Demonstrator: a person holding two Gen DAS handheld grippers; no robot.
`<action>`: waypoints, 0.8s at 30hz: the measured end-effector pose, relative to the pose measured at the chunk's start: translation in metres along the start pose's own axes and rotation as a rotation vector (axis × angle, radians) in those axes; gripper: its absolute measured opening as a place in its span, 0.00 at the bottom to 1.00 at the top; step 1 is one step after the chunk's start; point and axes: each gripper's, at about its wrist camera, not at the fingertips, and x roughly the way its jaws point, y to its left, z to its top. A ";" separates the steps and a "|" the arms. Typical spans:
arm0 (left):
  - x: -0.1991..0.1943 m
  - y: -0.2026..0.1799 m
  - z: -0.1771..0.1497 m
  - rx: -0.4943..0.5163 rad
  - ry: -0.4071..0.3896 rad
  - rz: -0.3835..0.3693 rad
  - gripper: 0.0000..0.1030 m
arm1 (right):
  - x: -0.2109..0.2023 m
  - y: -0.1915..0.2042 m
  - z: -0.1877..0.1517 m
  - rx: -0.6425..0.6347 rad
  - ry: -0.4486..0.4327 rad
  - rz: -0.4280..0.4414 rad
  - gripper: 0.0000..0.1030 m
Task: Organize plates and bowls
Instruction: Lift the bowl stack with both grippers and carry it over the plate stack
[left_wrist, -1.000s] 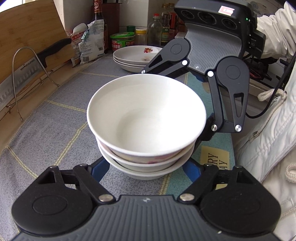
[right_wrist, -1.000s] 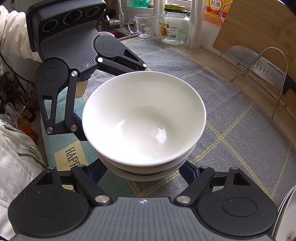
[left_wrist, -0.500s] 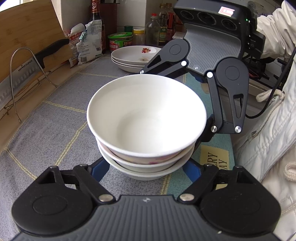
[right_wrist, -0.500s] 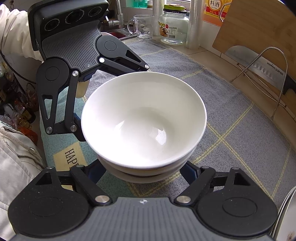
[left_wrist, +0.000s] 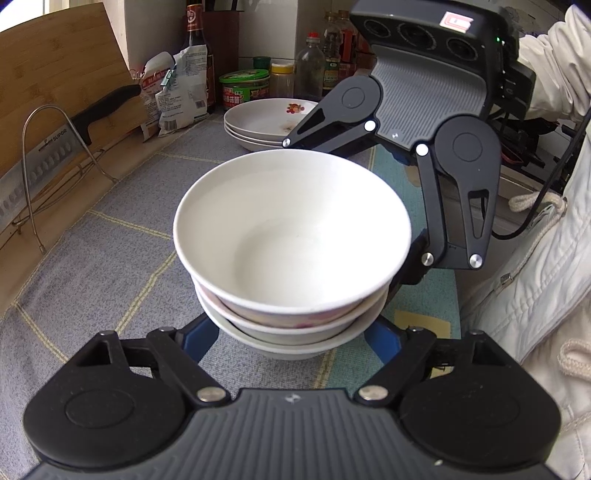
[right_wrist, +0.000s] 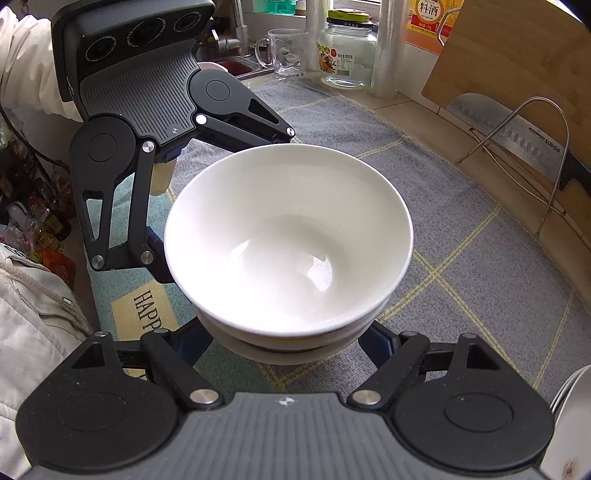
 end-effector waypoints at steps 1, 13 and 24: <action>0.001 -0.002 0.003 0.001 -0.002 0.003 0.82 | -0.003 -0.001 -0.001 -0.001 -0.001 0.000 0.86; 0.031 -0.028 0.056 0.014 -0.026 0.031 0.82 | -0.046 -0.032 -0.029 -0.019 -0.012 -0.017 0.85; 0.080 -0.045 0.126 0.039 -0.062 0.044 0.82 | -0.097 -0.088 -0.068 -0.040 -0.018 -0.060 0.85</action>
